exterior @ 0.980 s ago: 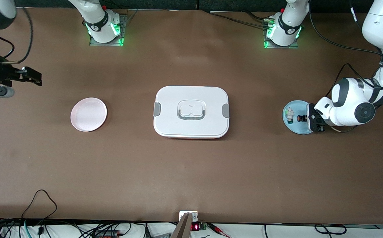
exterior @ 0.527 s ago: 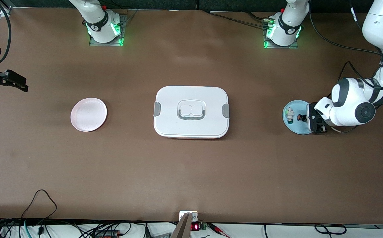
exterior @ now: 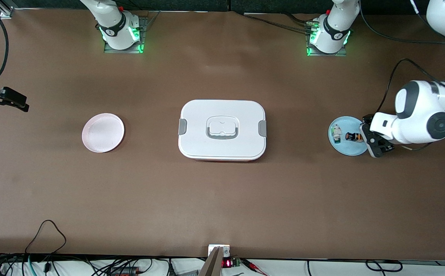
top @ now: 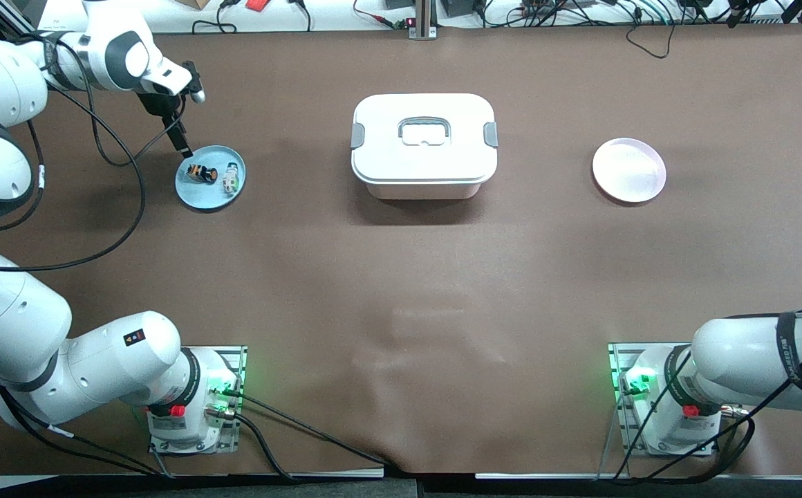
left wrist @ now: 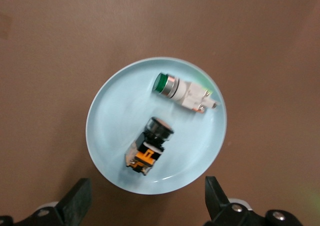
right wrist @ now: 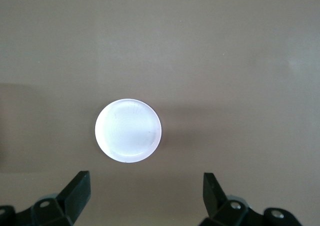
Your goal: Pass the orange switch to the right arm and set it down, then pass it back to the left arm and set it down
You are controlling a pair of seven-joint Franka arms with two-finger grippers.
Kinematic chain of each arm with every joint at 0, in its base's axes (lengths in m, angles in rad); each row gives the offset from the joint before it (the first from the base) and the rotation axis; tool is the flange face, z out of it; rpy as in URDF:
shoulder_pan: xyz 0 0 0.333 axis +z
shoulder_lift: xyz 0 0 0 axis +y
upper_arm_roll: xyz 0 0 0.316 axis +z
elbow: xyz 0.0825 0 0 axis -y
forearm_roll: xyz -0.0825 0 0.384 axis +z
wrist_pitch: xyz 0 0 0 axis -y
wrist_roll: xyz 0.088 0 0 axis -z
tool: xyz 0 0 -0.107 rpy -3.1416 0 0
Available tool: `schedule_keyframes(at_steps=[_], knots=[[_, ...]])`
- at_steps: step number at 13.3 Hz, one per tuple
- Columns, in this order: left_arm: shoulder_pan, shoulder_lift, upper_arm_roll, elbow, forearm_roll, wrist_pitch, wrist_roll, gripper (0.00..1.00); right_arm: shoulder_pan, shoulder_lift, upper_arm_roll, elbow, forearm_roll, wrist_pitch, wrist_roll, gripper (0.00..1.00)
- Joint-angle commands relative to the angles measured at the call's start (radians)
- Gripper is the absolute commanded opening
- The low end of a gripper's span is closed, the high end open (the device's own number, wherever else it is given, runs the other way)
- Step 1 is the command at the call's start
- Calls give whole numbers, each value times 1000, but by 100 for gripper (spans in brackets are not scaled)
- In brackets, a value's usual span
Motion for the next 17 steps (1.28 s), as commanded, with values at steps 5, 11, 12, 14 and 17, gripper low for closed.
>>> schedule_keyframes(at_steps=[5,11,12,14,17], knots=[[8,-124,-42,170,-66,-279,-282,100,270,0,-288,12,12,-1,-6,100],[5,-187,-108,357,-82,-485,-768,100,266,-3,-289,15,35,-52,2,100],[5,-187,-111,392,-98,-512,-819,100,264,-1,-291,17,35,-55,2,100],[5,-189,-114,463,-124,-594,-884,100,264,-1,-292,18,34,-57,-1,100],[14,-224,-102,494,-183,-617,-913,100,261,2,-292,21,67,-55,-1,100]])
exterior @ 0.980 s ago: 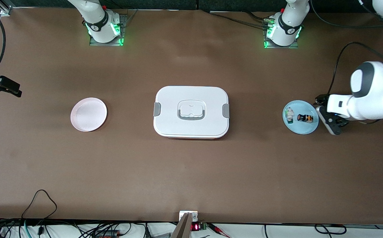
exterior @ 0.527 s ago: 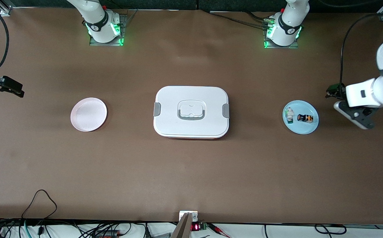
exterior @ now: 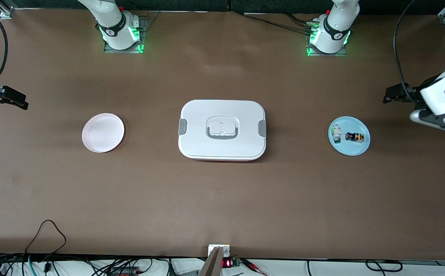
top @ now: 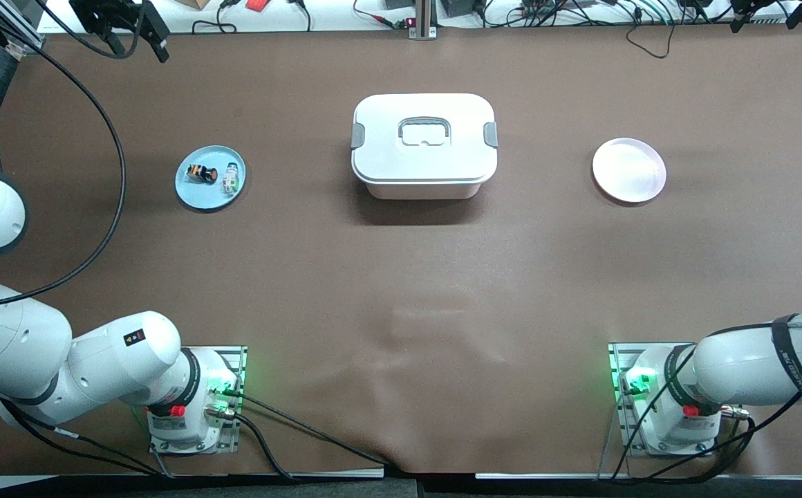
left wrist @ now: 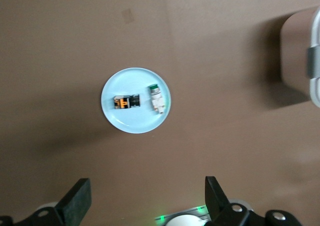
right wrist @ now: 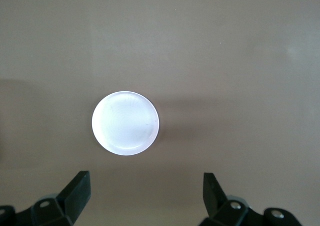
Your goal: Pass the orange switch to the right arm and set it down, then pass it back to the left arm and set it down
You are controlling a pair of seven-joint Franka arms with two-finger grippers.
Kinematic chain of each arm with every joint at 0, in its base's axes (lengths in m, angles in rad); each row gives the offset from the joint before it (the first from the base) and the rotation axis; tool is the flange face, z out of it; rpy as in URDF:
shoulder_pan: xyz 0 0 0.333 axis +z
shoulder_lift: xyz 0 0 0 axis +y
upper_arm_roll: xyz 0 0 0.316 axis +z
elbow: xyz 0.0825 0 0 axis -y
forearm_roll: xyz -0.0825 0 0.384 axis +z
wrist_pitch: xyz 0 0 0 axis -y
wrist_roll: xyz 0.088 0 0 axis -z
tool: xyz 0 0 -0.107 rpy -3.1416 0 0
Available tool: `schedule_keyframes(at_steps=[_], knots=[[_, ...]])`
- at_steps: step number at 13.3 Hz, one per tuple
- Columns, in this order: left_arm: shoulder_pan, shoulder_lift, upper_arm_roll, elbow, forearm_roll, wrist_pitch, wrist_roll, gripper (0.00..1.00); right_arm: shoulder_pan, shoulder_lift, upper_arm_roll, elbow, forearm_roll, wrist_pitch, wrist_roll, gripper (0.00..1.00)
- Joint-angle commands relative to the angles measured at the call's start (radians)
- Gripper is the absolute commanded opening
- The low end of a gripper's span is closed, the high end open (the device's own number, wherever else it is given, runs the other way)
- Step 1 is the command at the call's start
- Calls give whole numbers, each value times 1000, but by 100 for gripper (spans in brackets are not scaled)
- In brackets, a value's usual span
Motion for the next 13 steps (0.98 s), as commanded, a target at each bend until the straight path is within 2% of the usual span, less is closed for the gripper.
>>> schedule_keyframes(at_steps=[1,4,5,7,8,11,13], knots=[[16,-43,6,23,-48,-31,-24,100,5,2,-11,22,46,-21,-1,100],[8,-68,7,12,-48,-37,-29,100,5,2,-11,36,46,-22,0,100],[-30,-70,42,14,-48,-37,-27,100,5,3,-11,36,43,-22,0,100],[-218,-91,232,11,-48,-37,-27,100,5,2,-11,36,38,-36,0,100],[-286,-105,295,-3,-50,-37,-29,100,8,0,-11,36,40,-36,0,100],[-368,-122,352,-14,-50,-26,-86,100,11,0,-8,36,46,-38,8,100],[-431,-151,403,-55,-48,27,-87,100,18,-1,-2,37,32,-38,48,100]])
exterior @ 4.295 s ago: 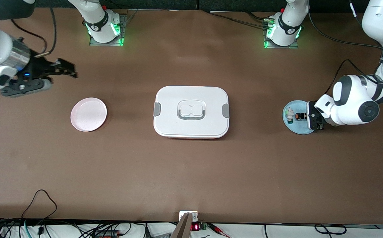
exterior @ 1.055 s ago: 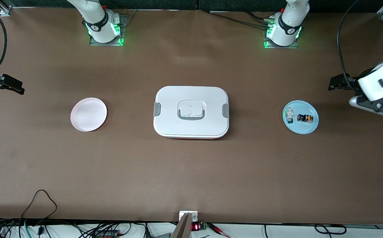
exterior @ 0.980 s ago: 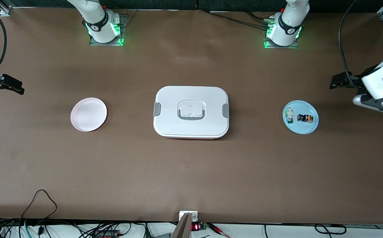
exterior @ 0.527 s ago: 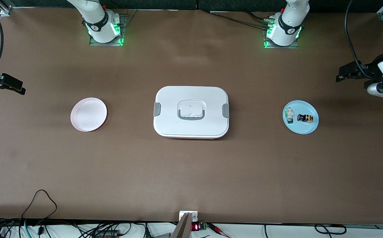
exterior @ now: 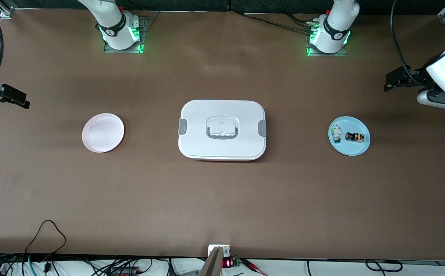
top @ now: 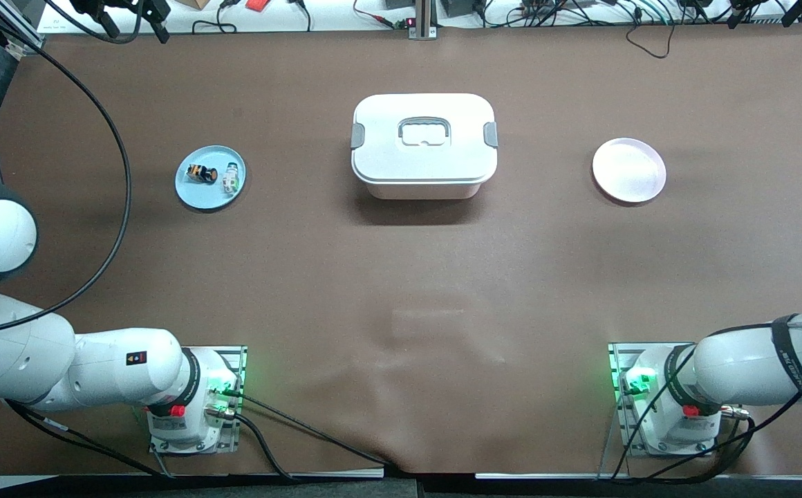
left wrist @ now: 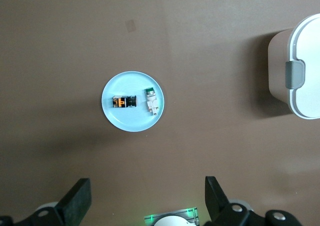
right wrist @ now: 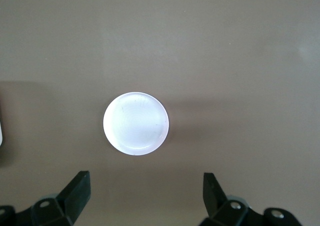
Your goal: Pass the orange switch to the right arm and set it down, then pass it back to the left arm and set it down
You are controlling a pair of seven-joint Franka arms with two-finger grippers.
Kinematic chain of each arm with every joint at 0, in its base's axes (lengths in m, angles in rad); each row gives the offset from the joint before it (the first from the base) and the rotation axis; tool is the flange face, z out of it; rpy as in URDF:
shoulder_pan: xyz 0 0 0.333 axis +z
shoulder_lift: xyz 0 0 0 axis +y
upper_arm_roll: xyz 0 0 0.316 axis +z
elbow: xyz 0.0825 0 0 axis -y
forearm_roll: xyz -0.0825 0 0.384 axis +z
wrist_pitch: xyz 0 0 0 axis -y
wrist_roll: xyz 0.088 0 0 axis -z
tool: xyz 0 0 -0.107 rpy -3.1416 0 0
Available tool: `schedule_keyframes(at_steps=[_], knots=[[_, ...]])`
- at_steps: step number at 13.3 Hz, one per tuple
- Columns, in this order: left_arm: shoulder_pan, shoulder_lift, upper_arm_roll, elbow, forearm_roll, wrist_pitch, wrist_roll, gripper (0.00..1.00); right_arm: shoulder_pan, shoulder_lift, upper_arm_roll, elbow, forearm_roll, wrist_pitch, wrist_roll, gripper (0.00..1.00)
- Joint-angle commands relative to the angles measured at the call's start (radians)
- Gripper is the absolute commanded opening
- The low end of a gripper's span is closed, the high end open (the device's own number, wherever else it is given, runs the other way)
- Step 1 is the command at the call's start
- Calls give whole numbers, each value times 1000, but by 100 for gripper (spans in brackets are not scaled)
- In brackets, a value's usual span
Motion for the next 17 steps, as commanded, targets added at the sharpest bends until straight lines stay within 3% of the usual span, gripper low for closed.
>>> schedule_keyframes(at_steps=[1,4,7,17], knots=[[-71,-63,68,-82,-18,71,-15,100,10,-3,-3,21,-4,-25,18,100],[-64,-57,67,-81,-20,74,-7,100,-1,-7,-11,21,10,-52,-122,100],[-59,-54,67,-78,-20,73,-5,100,5,-6,-7,21,5,-51,0,100],[-30,-41,67,-42,-22,79,1,100,7,-7,-7,22,8,-54,4,100]])
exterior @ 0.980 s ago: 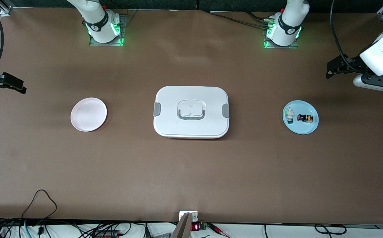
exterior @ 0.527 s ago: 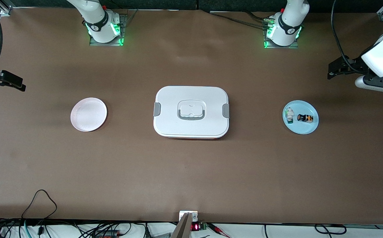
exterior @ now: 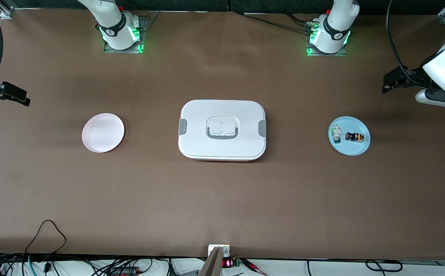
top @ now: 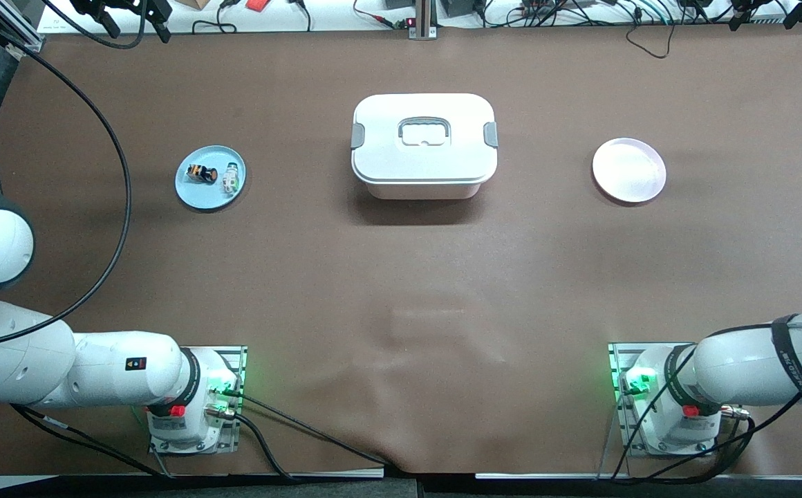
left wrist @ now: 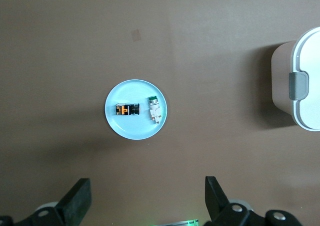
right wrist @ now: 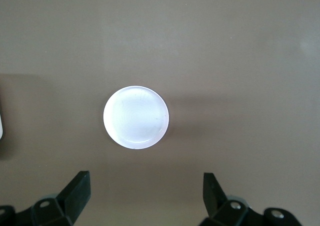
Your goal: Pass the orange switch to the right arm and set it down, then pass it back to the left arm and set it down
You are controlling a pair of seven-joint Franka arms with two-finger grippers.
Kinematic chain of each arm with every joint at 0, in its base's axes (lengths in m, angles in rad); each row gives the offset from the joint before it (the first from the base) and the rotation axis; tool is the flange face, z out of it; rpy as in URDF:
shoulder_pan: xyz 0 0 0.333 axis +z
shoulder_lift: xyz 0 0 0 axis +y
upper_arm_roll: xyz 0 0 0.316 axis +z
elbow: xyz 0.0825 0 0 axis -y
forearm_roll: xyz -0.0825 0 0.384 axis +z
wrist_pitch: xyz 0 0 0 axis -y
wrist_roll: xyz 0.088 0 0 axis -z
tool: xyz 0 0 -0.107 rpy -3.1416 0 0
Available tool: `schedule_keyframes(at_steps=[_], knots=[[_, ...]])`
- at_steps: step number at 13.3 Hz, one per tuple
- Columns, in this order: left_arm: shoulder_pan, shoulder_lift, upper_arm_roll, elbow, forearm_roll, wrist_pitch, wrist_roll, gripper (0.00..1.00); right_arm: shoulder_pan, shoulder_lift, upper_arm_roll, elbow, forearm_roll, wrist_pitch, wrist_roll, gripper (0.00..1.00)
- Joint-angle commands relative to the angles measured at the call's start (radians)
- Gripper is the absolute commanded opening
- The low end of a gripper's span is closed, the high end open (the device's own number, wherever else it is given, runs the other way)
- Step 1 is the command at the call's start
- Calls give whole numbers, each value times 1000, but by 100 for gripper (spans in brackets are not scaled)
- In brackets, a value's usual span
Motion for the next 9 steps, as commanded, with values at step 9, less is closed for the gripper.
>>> schedule_keyframes(at_steps=[9], knots=[[17,-8,-9,15,25,6,10,100,6,-48,3,12,5,-76,31,100]])
